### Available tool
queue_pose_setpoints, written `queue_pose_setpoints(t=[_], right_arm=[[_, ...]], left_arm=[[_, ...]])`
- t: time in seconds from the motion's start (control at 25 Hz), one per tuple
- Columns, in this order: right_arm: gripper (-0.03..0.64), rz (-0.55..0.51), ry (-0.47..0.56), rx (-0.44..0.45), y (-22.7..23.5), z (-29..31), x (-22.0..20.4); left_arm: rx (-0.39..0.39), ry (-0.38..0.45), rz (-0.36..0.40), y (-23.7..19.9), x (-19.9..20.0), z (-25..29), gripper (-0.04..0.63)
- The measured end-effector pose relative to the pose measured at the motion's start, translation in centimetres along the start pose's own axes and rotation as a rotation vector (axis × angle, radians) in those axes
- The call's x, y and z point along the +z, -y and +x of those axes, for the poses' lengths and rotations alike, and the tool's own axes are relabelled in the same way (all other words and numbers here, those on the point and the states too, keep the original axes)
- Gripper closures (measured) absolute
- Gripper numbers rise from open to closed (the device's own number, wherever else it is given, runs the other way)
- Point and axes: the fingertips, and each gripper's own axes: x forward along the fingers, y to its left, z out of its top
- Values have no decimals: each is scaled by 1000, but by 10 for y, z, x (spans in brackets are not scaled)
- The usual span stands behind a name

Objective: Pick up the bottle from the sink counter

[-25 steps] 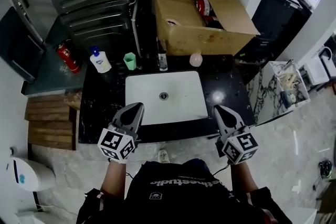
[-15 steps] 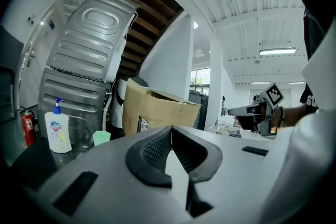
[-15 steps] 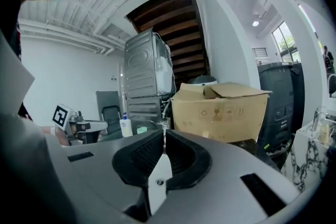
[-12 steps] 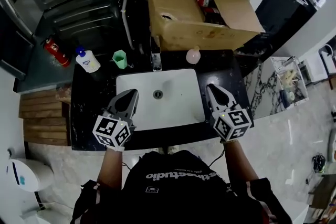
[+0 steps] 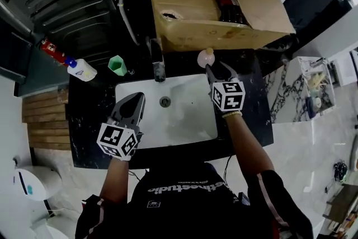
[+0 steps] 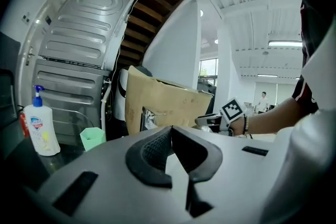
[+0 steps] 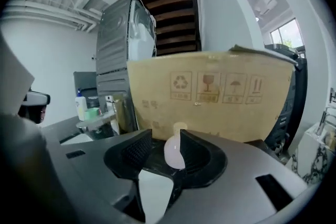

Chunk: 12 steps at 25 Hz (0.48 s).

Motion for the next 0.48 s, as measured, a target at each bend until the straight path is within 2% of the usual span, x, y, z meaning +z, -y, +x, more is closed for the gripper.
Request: queue_pose_setpoints(t=[0.16, 0.32, 0.48], right_arm=[[411, -7, -55, -18, 22, 58, -16], [405, -5, -63, -36, 35, 90, -18], [448, -36, -65, -30, 35, 95, -15]], left_arm=[[23, -37, -2, -10, -7, 6, 580], [63, -68, -6, -24, -15, 1, 580], [98, -75, -29, -33, -20, -6, 580]])
